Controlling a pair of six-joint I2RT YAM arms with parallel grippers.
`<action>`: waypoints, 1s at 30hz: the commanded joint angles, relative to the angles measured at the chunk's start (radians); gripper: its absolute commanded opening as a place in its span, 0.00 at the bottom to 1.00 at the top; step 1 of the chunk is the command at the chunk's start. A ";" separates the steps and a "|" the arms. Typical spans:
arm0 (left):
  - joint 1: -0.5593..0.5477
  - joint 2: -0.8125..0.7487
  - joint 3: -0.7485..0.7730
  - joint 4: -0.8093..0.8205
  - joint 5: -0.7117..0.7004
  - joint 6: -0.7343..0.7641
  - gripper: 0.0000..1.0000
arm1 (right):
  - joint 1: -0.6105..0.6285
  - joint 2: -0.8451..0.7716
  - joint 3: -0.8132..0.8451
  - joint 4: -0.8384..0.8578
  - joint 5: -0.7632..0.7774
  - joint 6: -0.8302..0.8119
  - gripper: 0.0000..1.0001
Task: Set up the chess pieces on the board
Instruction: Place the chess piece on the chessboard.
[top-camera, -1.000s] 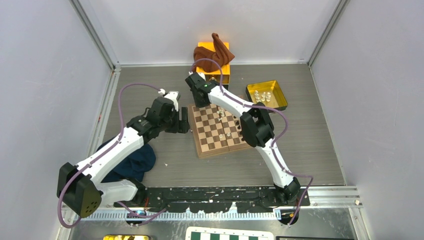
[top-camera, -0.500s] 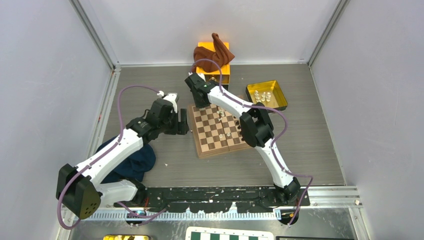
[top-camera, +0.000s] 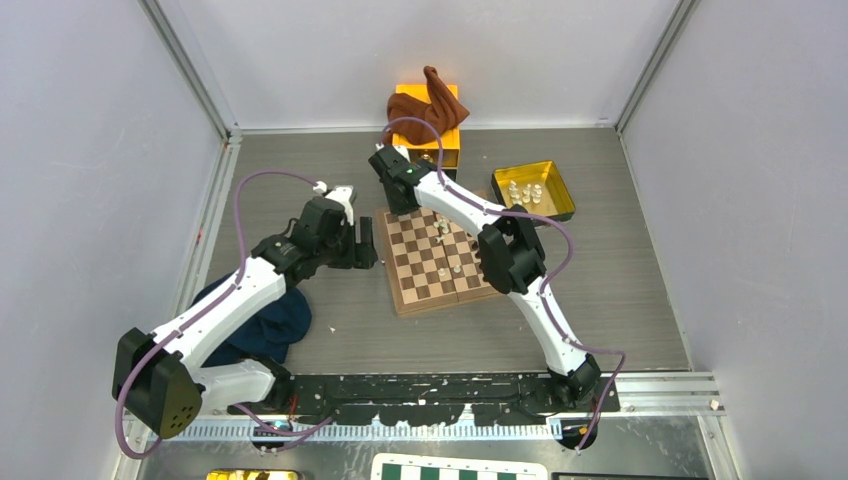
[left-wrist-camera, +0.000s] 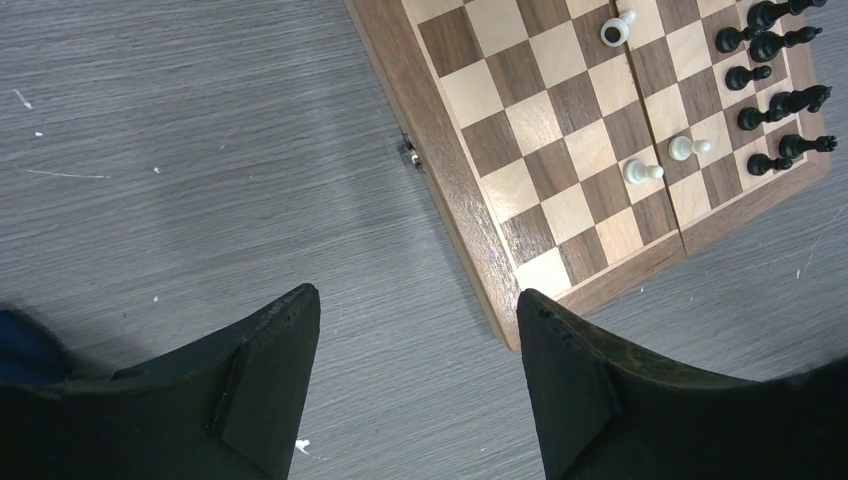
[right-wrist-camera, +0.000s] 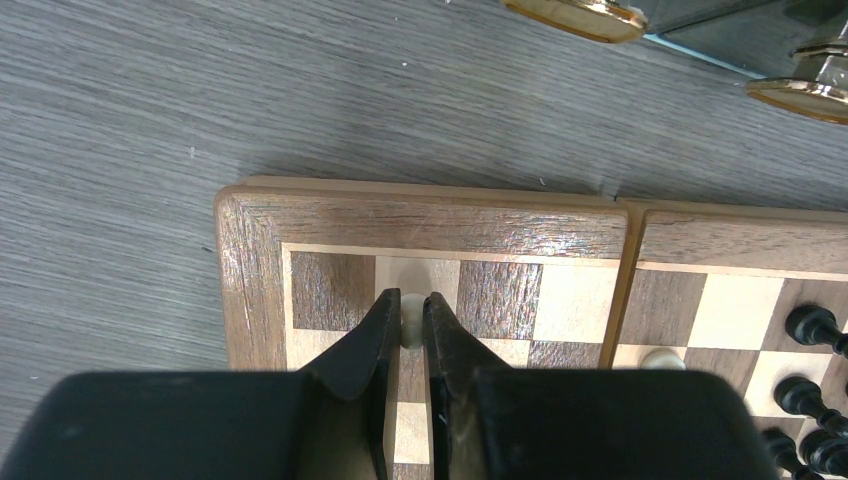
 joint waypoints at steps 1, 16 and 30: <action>0.009 -0.006 0.011 0.042 0.007 0.007 0.73 | 0.007 0.000 0.040 0.020 0.014 -0.015 0.01; 0.013 0.006 0.012 0.043 0.017 0.013 0.73 | 0.008 -0.010 0.030 0.026 0.010 -0.021 0.24; 0.013 -0.001 0.013 0.046 0.022 0.004 0.73 | 0.008 -0.047 0.022 0.029 0.014 -0.033 0.35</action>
